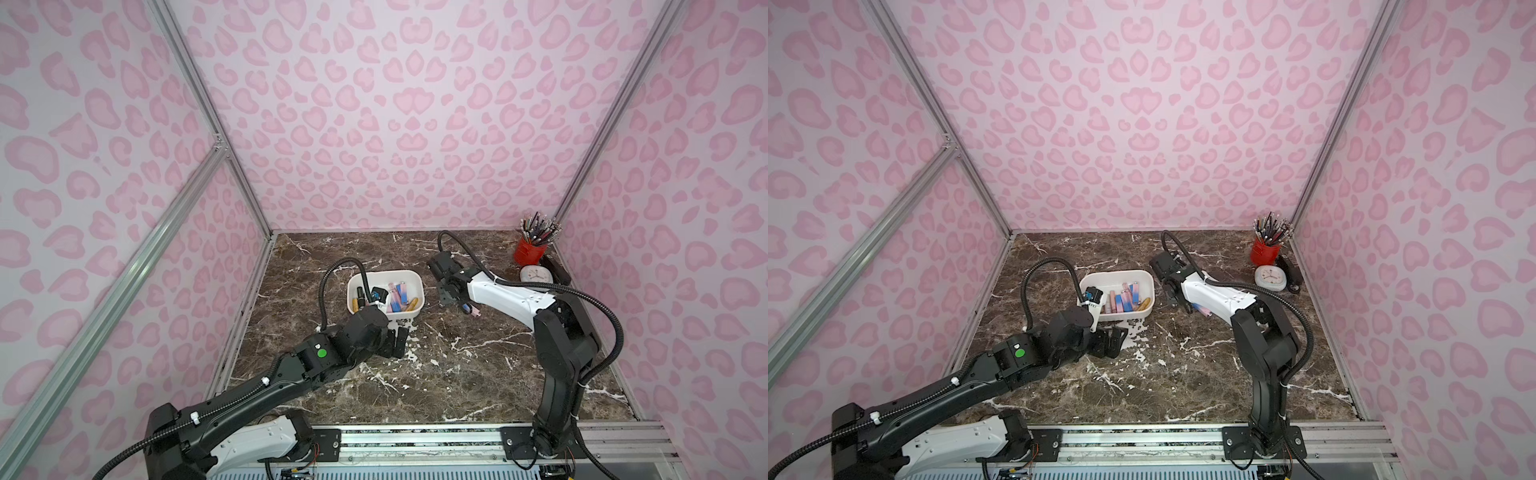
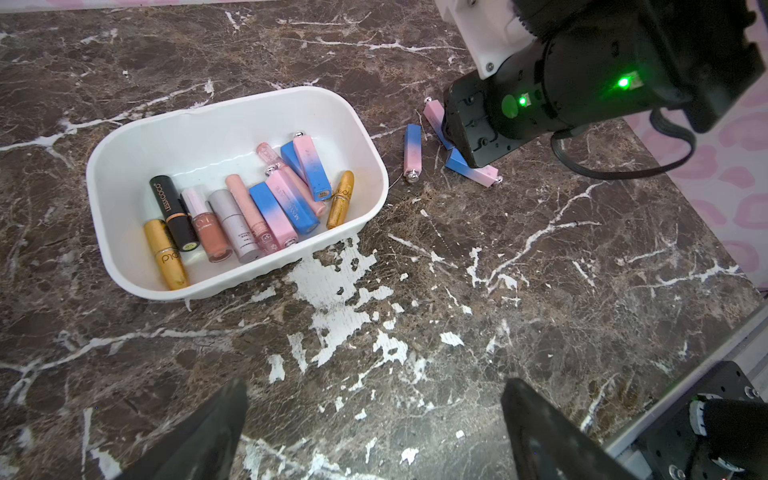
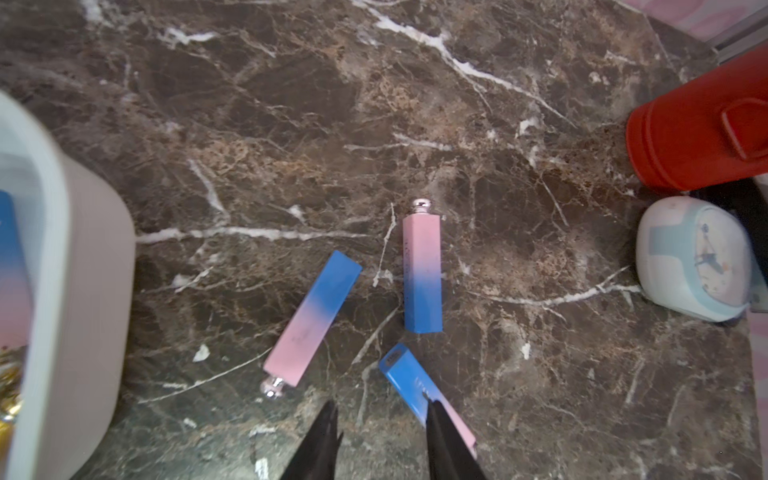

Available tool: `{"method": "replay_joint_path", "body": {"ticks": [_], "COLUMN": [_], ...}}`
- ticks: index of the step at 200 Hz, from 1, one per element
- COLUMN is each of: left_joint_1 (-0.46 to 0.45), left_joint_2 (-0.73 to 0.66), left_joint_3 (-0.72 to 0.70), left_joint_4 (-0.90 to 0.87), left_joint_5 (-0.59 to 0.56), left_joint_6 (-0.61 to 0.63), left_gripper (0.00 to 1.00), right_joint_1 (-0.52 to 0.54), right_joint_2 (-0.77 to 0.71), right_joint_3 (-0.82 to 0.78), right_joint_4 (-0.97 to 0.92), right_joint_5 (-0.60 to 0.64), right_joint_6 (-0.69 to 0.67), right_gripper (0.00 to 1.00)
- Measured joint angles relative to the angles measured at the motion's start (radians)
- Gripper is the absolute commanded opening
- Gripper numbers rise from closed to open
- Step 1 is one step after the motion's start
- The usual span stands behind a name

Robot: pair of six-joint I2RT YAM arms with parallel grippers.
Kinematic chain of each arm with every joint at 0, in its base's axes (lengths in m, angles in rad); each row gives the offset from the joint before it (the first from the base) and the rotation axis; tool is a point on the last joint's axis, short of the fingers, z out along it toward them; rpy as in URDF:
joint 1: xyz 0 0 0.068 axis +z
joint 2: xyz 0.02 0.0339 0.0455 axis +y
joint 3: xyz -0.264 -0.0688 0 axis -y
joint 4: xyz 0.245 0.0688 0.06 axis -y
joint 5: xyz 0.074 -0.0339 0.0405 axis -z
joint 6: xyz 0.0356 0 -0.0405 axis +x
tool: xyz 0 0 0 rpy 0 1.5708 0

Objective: Put the lipstick into the storage box
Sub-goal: Pick up the lipstick at the center of the board.

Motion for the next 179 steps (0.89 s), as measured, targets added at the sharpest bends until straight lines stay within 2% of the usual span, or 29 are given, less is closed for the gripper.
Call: {"method": "replay_joint_path", "body": {"ticks": [35, 75, 109, 179], "left_joint_1": [0.000, 0.000, 0.000, 0.000], "left_joint_2": [0.056, 0.115, 0.150, 0.163], "left_joint_3": [0.036, 0.080, 0.097, 0.099], "left_joint_4": [0.010, 0.014, 0.015, 0.018], "left_joint_5": [0.004, 0.011, 0.016, 0.018], "left_joint_6": [0.000, 0.005, 0.008, 0.018], "left_gripper": [0.98, 0.98, 0.98, 0.98], "right_joint_1": [-0.111, -0.213, -0.225, -0.235], "right_joint_2": [-0.006, 0.023, 0.050, 0.114], "right_joint_3": [-0.036, -0.051, -0.051, -0.012], "right_joint_4": [0.066, 0.129, 0.151, 0.168], "right_joint_5": [-0.101, -0.221, -0.291, -0.331], "right_joint_6": [-0.013, -0.017, -0.023, -0.029], "right_gripper": [0.30, 0.29, 0.30, 0.31]}}
